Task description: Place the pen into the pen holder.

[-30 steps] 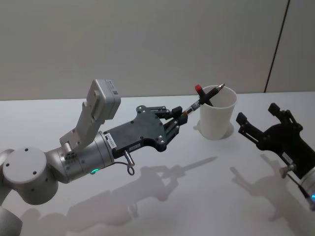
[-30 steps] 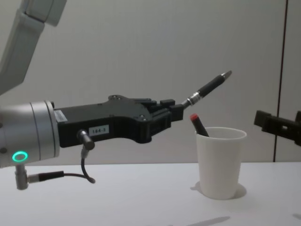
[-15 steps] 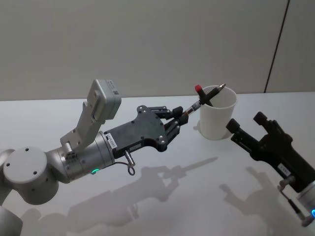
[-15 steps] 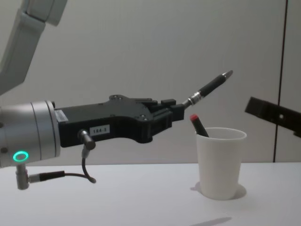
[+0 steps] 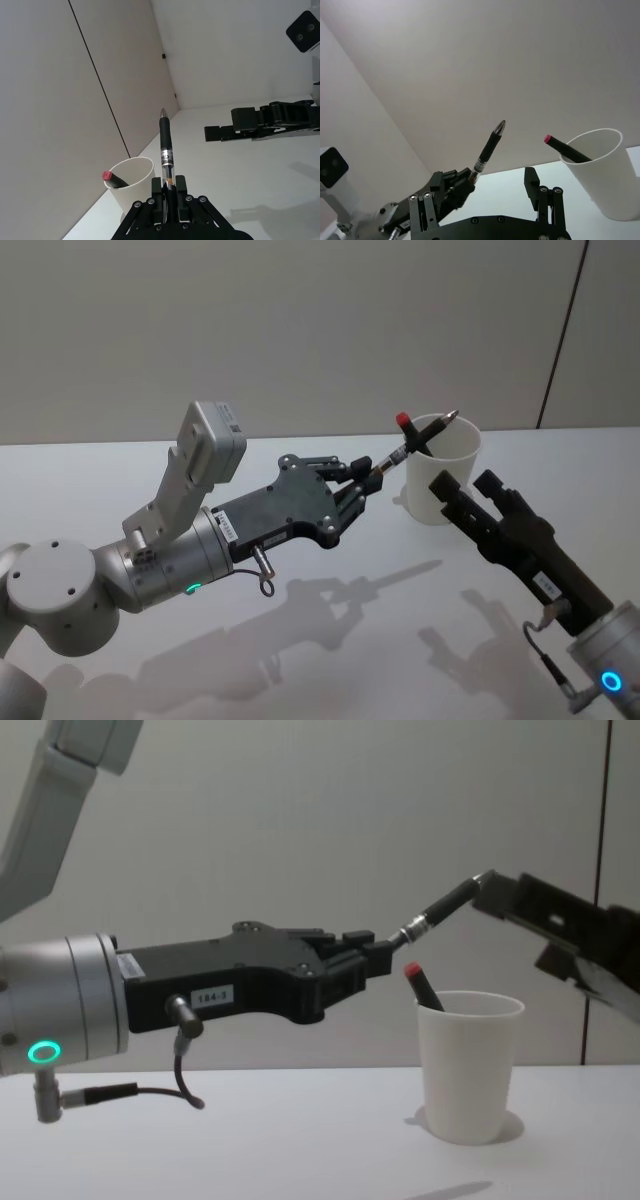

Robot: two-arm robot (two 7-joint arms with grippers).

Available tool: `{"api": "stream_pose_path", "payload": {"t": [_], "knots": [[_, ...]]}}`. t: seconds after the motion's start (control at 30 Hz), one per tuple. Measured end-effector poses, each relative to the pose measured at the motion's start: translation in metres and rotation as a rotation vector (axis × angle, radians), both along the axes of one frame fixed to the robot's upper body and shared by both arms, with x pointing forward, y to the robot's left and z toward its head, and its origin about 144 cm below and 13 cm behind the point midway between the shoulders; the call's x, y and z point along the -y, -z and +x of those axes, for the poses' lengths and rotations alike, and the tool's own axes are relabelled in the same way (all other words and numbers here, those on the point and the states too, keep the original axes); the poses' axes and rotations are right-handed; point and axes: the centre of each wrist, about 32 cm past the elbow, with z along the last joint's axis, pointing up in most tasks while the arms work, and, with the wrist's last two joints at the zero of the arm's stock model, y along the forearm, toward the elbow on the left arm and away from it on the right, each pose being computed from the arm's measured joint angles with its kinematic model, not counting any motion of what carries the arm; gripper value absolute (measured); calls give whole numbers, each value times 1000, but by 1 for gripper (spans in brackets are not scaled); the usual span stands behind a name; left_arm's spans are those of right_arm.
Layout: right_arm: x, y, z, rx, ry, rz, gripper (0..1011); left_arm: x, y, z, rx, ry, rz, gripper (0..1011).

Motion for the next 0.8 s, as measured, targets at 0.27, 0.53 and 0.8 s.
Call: {"api": "stream_pose_path", "payload": {"t": [0.27, 0.53, 0.8], "knots": [[-15, -2, 2, -33, 10, 90, 1002, 0, 0, 0, 0, 0, 0, 160], [-21, -3, 8, -51, 36, 127, 1002, 0, 0, 0, 0, 0, 0, 160], [-24, -3, 17, -53, 47, 140, 1002, 0, 0, 0, 0, 0, 0, 160]]}}
